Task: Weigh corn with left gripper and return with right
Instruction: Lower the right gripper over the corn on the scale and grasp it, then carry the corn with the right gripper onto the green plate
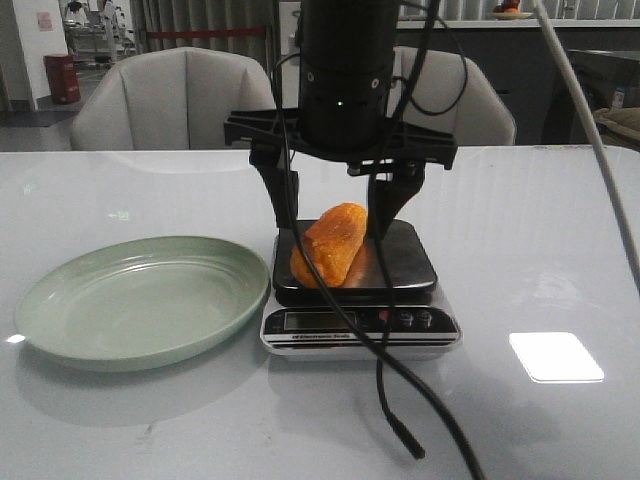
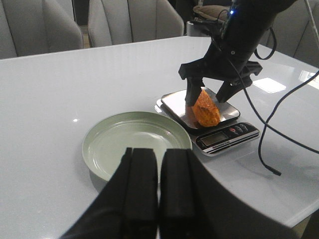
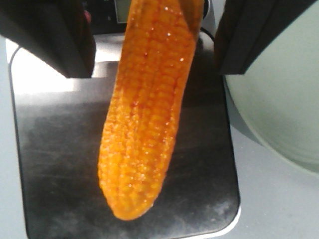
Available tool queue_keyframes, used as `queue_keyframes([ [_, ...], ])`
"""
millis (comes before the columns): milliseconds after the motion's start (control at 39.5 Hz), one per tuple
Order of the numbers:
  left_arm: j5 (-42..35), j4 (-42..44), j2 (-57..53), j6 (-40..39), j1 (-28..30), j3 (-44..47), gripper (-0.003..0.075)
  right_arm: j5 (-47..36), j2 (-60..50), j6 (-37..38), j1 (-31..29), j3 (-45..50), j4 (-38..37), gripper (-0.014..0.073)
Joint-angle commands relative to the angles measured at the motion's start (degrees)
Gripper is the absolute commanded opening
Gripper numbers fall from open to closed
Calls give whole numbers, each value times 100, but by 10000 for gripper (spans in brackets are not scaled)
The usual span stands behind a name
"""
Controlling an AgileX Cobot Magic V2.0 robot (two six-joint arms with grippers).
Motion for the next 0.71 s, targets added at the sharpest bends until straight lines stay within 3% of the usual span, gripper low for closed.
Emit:
queue_keyframes([
  [0,-403,24,-103,-9,1,-122,113,-52,-220,29,-14,-202,4,498],
  [152,-403,24,-103,-9,1,-122,113,-161,-190,29,-14,-227,117,207],
  [228,-403,24,-103,-9,1,-122,113,-153,-196,-56,37,-367,261,136],
  [379,-403,24,-103,-9,1,-122,113,-327,-190,-500,317,-692,586,143],
  [683,-403,24,-103,-9,1,-122,113,-1445,76,-768,890,-729,1181,159],
])
